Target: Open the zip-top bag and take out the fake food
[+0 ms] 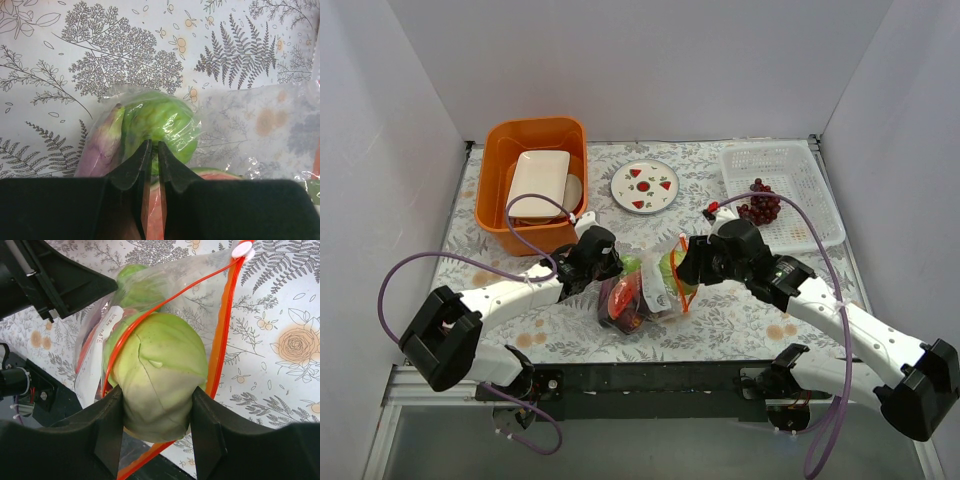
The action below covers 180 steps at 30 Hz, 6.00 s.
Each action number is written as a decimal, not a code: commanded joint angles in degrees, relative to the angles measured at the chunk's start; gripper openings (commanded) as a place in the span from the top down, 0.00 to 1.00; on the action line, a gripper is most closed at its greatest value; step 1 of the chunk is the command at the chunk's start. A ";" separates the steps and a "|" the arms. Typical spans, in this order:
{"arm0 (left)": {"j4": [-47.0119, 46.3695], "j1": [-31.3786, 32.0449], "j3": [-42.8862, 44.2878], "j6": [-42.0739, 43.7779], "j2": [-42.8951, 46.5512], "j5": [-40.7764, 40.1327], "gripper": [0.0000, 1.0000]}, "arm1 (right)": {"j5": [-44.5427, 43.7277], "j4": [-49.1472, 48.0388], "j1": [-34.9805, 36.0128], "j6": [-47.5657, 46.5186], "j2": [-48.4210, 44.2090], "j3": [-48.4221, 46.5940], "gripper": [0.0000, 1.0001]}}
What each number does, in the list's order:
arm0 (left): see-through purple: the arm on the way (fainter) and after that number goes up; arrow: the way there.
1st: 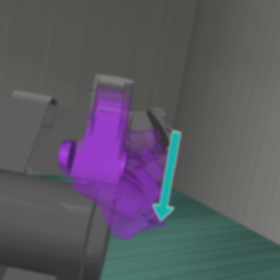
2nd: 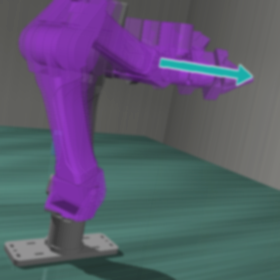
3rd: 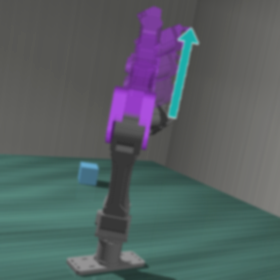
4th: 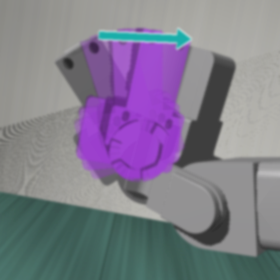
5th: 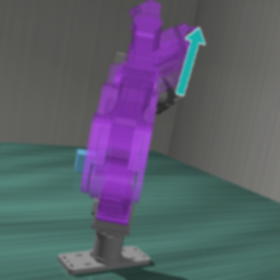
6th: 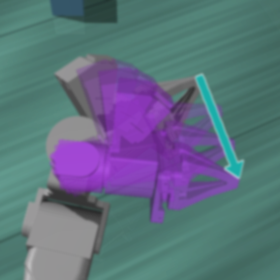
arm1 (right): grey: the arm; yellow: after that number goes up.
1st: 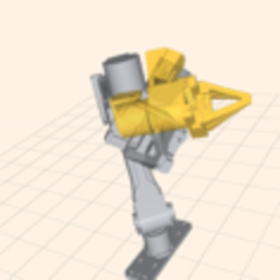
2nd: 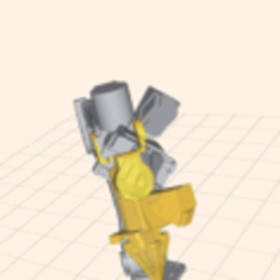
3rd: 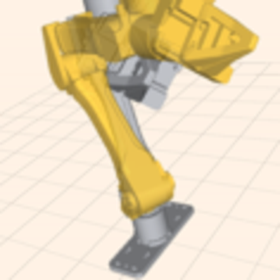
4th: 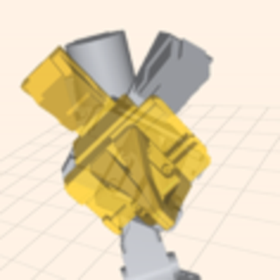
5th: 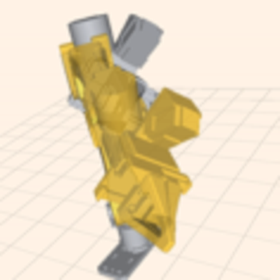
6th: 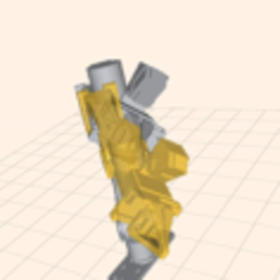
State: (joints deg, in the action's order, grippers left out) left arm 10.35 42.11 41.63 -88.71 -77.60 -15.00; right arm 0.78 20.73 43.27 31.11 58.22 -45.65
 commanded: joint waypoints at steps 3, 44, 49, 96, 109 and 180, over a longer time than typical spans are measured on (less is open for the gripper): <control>8.55 -0.53 -2.25 2.04 -3.17 0.94 0.91 | 0.37 3.70 0.24 -2.55 -1.79 -5.41 0.75; 7.84 -1.94 -2.95 3.89 -2.73 7.62 0.92 | -7.72 1.78 -35.07 -13.62 18.75 -32.03 0.75; 7.84 -1.94 -2.43 3.80 -1.85 8.59 0.92 | -8.86 -0.78 -37.81 -12.66 33.50 -40.74 0.71; 6.26 -1.94 -2.60 4.51 5.44 12.37 0.89 | 9.86 -12.37 -4.69 9.05 -4.52 10.49 0.69; 1.78 -1.85 -4.98 4.15 4.57 16.48 0.90 | 11.17 -32.40 -2.13 17.22 5.06 17.25 0.60; 5.12 -2.73 -4.01 2.13 -1.32 9.12 0.94 | -29.42 -0.35 5.60 6.96 -16.03 1.27 0.96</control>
State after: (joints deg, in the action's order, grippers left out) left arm 12.12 39.83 36.67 -88.18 -78.32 -4.03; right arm -22.50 16.36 48.86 42.35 44.05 -39.00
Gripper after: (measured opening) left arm 0.065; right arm 0.309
